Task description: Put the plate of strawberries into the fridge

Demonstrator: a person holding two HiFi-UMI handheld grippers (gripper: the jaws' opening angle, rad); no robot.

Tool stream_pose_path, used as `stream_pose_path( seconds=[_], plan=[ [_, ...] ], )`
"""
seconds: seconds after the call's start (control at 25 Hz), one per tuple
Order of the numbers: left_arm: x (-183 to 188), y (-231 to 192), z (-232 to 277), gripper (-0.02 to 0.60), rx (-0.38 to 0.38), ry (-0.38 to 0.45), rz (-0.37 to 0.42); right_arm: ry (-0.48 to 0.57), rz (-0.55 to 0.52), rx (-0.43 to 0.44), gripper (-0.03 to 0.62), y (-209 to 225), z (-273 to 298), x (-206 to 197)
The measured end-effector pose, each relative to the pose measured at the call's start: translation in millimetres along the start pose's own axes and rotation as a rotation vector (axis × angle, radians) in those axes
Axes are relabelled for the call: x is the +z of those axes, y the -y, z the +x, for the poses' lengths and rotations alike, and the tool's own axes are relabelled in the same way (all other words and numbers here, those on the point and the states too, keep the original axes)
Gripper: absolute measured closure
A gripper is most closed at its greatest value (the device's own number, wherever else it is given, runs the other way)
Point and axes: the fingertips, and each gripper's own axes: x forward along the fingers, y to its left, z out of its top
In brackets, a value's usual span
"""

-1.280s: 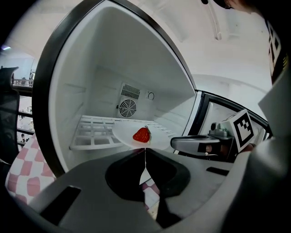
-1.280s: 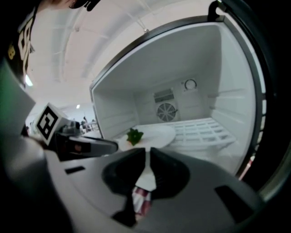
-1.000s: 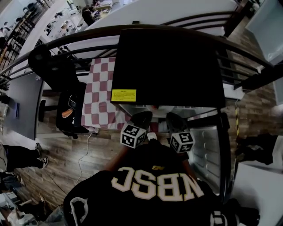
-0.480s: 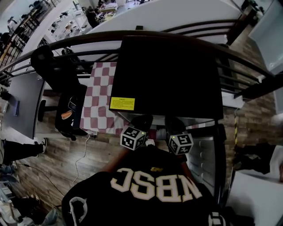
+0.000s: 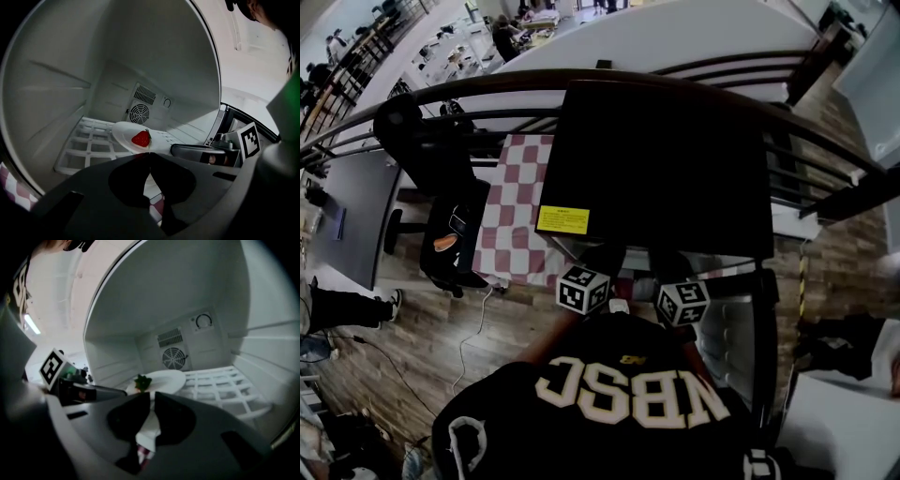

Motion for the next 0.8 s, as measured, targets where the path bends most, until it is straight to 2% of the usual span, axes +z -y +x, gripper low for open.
stream_pose_path(
  seconds=[0.28, 0.64, 0.8],
  plan=[
    [4, 1, -4, 0.561, 0.011, 0.011, 0.005, -0.009, -0.007, -0.004, 0.548, -4, 0, 2],
    [-10, 13, -40, 0.561, 0.004, 0.027, -0.011, -0.032, 0.017, 0.027, 0.548, -41, -16, -15],
    [-4, 20, -65, 0.561, 0.006, 0.091, -0.004, 0.026, 0.011, -0.037, 0.554, -51, -36, -10]
  ],
)
